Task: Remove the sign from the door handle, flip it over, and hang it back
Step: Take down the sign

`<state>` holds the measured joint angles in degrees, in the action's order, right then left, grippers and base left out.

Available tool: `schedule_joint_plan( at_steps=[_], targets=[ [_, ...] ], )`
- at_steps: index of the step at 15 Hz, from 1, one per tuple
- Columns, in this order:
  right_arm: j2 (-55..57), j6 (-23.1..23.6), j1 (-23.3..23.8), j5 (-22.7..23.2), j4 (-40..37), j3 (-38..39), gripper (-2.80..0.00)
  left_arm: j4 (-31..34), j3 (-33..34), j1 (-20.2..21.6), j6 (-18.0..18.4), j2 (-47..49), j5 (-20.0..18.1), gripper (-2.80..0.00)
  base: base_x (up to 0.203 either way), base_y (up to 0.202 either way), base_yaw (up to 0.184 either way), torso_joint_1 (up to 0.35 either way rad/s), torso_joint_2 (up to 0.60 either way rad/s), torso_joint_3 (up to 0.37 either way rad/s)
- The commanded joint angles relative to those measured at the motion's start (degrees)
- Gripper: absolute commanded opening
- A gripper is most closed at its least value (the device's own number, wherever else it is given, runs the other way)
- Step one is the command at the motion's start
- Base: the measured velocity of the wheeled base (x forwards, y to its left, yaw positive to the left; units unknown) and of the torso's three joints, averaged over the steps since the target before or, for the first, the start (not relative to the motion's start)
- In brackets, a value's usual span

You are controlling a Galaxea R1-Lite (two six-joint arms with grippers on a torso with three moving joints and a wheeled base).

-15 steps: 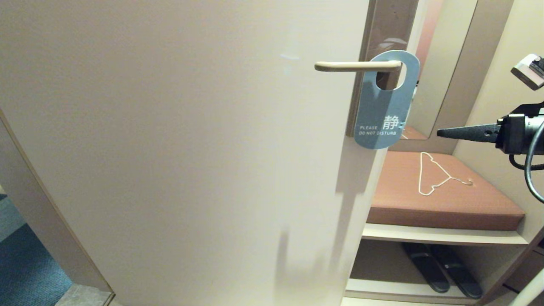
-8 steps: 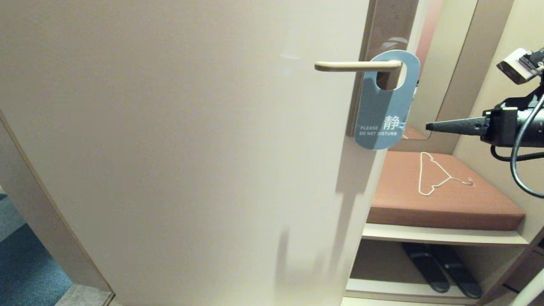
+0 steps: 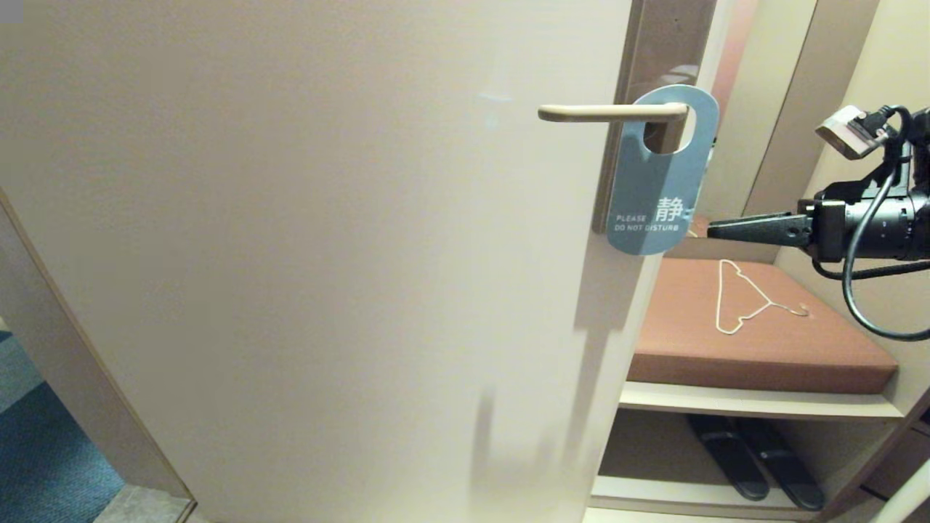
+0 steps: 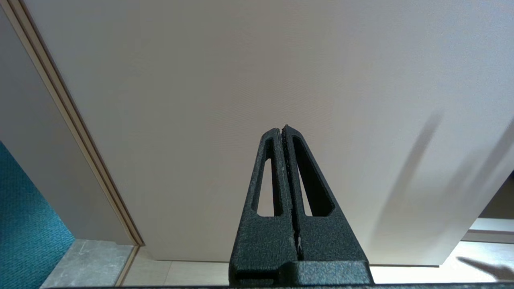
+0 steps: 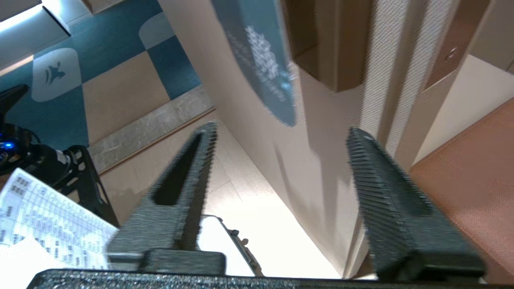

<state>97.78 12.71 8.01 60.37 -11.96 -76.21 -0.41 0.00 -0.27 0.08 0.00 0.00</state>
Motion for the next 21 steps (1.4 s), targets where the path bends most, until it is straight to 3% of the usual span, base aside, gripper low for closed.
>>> schedule_joint_plan(
  at_steps=[1, 3, 11, 21],
  targets=[
    [1.6, 0.4, 0.0, 0.4, -0.1, -1.4, 0.00, 0.0, 0.0, 0.0, 0.0, 0.0, 0.0, -2.80, 0.000, 0.000, 0.000, 0.000, 0.00, 0.000],
    [2.8, 0.7, -0.1, 0.4, -0.1, -3.0, 0.00, 0.0, 0.0, 0.0, 0.0, 0.0, 0.0, -2.80, 0.000, 0.000, 0.000, 0.000, 0.00, 0.000],
    [4.7, 12.7, -0.2, 0.5, 0.0, -2.6, 0.00, 0.0, 0.0, 0.0, 0.0, 0.0, 0.0, -2.80, 0.000, 0.000, 0.000, 0.000, 0.00, 0.000],
    [7.5, 13.5, -6.0, 0.0, 5.5, -4.0, 0.00, 0.0, 0.0, 0.0, 0.0, 0.0, 0.0, -2.80, 0.000, 0.000, 0.000, 0.000, 0.00, 0.000]
  ],
)
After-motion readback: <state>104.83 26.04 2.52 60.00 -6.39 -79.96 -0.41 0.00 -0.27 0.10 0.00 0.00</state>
